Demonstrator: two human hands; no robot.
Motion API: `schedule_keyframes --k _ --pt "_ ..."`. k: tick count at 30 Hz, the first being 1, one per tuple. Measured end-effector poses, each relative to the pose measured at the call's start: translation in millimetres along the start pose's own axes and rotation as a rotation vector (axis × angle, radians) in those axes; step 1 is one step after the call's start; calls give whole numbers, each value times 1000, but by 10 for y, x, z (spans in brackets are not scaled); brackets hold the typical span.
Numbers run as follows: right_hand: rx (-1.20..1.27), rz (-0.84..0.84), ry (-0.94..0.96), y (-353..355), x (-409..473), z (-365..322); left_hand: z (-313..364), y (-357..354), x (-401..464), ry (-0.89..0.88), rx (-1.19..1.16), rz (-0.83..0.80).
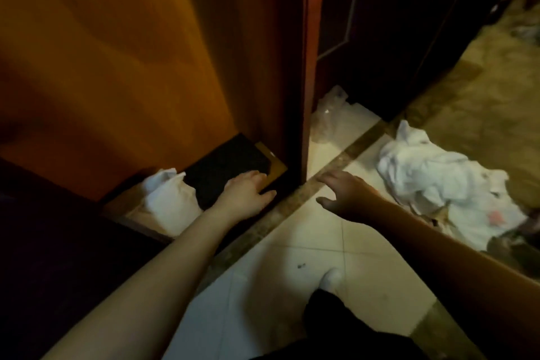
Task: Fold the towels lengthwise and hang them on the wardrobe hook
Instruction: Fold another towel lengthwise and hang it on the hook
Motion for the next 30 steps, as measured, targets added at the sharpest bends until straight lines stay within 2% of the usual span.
schedule_keyframes --k 5,11,22,30 --pt "-52 -101 -171 -537 -546 778 626 -591 201 -117 115 -111" --pt "89 -116 -377 -822 -868 1828 1474 -1117 852 -179 202 -198" --pt "229 -178 -620 -670 -978 4104 3427 -1654 2453 -296 350 -320" --pt "331 -171 -767 -584 -813 5371 4379 -2004 3691 -336 318 -383"
Point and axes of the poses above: each hand's wrist, its own x-axis towards the middle knuckle, its own y-axis out of the back of the hand, z = x × y, the point moved 4 cm from there along x, towards the middle knuckle, and after that the axes turned 2 degrees about -x, right-handed, at the moved point
